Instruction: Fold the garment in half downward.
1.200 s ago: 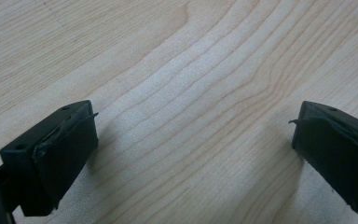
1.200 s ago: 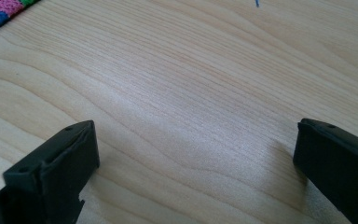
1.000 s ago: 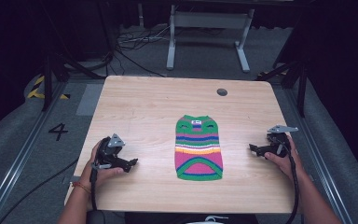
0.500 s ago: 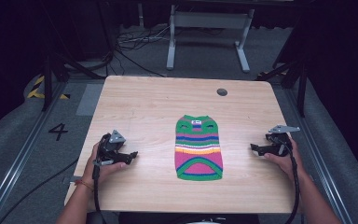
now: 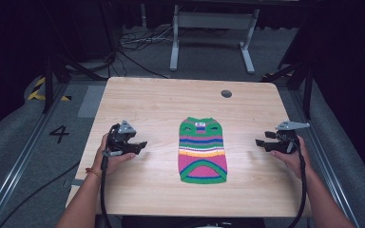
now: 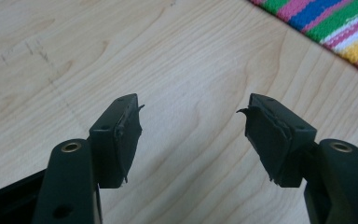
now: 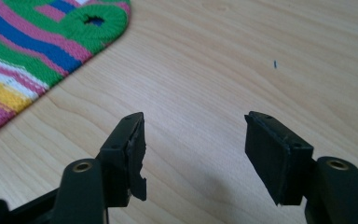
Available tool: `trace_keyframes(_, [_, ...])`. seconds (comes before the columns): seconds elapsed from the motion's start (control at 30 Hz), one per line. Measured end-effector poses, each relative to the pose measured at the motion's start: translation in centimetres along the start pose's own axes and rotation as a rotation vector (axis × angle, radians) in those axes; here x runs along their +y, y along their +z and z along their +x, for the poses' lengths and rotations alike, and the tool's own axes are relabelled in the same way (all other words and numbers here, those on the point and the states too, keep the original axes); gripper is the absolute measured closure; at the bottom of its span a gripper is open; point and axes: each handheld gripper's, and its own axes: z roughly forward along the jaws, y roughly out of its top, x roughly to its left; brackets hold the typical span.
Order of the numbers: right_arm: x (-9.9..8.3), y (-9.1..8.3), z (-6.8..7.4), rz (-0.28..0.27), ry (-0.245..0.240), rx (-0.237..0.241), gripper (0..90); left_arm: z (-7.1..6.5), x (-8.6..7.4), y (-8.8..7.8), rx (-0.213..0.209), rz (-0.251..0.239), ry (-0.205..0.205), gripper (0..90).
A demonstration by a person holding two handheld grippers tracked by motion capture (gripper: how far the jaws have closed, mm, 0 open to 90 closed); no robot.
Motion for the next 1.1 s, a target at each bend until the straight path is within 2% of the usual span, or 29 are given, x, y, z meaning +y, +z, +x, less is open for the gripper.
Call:
trace_keyframes(0.07, [0.3,0.0,0.1,-0.004,-0.01,0.001,39.1,0.0,0.4,0.1,0.001,-0.007,0.009,36.0])
trace_keyframes(0.1, [0.7,0.0,0.1,-0.002,-0.006,0.011,38.8,-0.1,1.0,0.2,-0.007,-0.017,-0.008,36.0])
trace_keyframes(0.13, [1.3,0.1,0.2,-0.011,-0.005,0.016,39.0,-0.1,1.4,0.3,-0.011,-0.017,-0.005,36.1])
trace_keyframes(0.27, [3.0,0.8,0.9,-0.011,-0.027,0.032,44.2,-0.2,3.4,1.2,-0.006,-0.019,0.034,37.0])
trace_keyframes(0.3, [3.6,1.2,1.2,-0.009,-0.051,0.035,44.6,-0.1,3.9,1.5,-0.003,-0.022,0.036,37.1])
trace_keyframes(0.37, [4.5,2.0,1.8,0.0,-0.069,0.049,48.3,-0.1,4.4,2.0,-0.013,-0.016,0.034,38.5])
trace_keyframes(0.5, [6.4,3.8,2.9,0.017,-0.102,0.071,49.0,-0.1,5.4,3.0,-0.01,-0.012,0.042,41.7])
trace_keyframes(0.53, [6.4,3.8,2.9,0.017,-0.102,0.071,49.0,-0.1,5.7,3.3,-0.017,-0.003,0.039,41.7])
trace_keyframes(0.7, [8.1,6.1,3.7,0.022,-0.143,0.089,51.2,-0.5,7.5,5.2,-0.027,-0.012,0.053,43.0])
trace_keyframes(0.77, [8.6,7.4,3.9,0.038,-0.141,0.105,51.3,-0.6,8.1,6.1,-0.033,-0.009,0.042,42.8])
trace_keyframes(0.83, [8.9,8.3,3.9,0.042,-0.136,0.106,51.4,-0.8,8.6,7.0,-0.021,-0.02,0.055,42.9])
trace_keyframes(0.9, [9.1,9.0,4.0,0.027,-0.134,0.113,53.3,-0.9,9.2,8.1,-0.051,-0.021,0.035,44.1])
trace_keyframes(1.1, [9.6,11.1,4.3,0.057,-0.126,0.108,54.5,-1.4,10.6,10.1,-0.069,-0.025,0.019,48.7])
